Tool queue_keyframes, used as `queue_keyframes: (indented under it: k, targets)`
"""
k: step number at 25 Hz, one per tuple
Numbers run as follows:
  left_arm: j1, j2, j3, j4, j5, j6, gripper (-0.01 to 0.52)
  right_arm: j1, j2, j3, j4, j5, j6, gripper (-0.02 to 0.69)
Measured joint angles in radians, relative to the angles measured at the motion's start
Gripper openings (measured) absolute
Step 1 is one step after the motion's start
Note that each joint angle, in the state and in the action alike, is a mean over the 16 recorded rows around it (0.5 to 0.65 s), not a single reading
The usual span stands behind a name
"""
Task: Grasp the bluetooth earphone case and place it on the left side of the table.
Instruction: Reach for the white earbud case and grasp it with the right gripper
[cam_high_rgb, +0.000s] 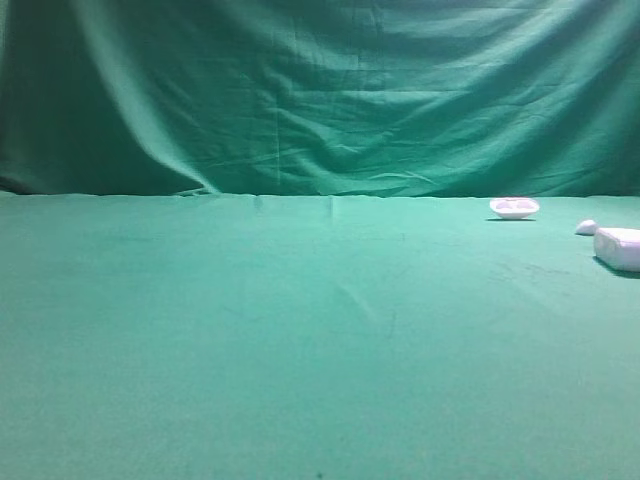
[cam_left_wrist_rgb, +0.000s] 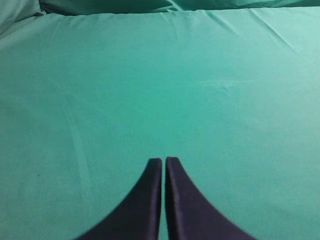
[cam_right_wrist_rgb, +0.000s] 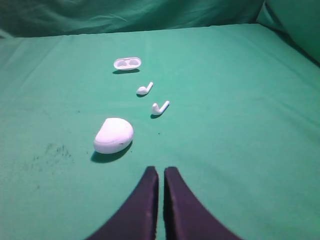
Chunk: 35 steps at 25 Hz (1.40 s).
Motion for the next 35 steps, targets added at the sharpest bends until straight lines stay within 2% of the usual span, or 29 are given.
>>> queue_keyframes:
  k: [18,31,35]
  targets:
    - [0.000,0.000,0.000,0.000,0.000,0.000,0.000,0.000,0.000,0.001,-0.011,-0.028,0.000,0.000]
    - [0.000,0.000,0.000,0.000,0.000,0.000,0.000,0.000,0.016,-0.009,0.055,-0.451,-0.002,0.000]
    - [0.000,0.000,0.000,0.000,0.000,0.000,0.000,0.000,0.082,-0.066,0.120,-0.479,-0.044,0.000]
